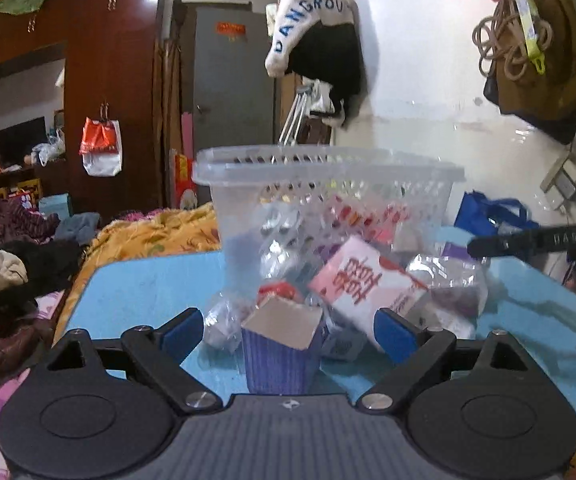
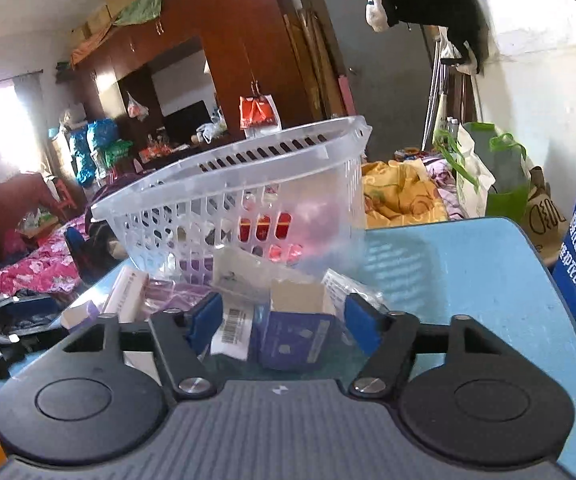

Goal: Organize objects
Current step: 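Grasp the purple paper box with the left tool while the right tool grasps the blue-labelled purple box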

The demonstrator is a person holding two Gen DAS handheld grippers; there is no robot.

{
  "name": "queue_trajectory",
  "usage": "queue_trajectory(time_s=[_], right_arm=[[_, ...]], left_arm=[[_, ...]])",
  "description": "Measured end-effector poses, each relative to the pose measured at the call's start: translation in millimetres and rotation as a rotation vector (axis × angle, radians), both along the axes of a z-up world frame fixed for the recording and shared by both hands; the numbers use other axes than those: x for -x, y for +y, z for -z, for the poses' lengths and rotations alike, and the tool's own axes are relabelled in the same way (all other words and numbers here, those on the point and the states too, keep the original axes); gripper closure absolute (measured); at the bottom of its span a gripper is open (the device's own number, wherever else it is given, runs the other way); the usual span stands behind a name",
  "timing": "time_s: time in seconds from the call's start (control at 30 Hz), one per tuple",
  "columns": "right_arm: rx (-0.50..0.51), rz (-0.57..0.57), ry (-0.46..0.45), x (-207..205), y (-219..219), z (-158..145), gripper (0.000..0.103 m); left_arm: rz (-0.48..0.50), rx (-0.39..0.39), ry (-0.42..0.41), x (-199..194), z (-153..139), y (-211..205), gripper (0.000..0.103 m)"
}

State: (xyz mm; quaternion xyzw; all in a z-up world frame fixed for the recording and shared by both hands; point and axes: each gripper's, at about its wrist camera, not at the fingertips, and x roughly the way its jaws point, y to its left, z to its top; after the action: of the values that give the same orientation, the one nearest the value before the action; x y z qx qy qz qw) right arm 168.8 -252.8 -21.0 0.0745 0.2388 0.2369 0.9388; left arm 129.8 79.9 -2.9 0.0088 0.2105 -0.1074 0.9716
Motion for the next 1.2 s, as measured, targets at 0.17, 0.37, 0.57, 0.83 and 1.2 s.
queue_trajectory(time_s=[0.17, 0.37, 0.57, 0.83, 1.2], right_arm=[[0.093, 0.020, 0.002, -5, 10, 1, 0.036], [0.100, 0.038, 0.046, -15, 10, 12, 0.036], [0.083, 0.036, 0.044, -15, 6, 12, 0.042], [-0.009, 0.038, 0.041, -12, -7, 10, 0.051], [-0.037, 0.003, 0.129, -24, -7, 18, 0.033]], left_arm=[[-0.007, -0.009, 0.030, -4, 7, 1, 0.009], [0.004, 0.002, 0.069, -9, 9, 2, 0.009], [0.015, -0.021, 0.105, -13, 12, -3, 0.041], [0.011, -0.001, 0.069, -6, 12, 0, 0.053], [0.028, -0.035, 0.076, -7, 11, -7, 0.053]])
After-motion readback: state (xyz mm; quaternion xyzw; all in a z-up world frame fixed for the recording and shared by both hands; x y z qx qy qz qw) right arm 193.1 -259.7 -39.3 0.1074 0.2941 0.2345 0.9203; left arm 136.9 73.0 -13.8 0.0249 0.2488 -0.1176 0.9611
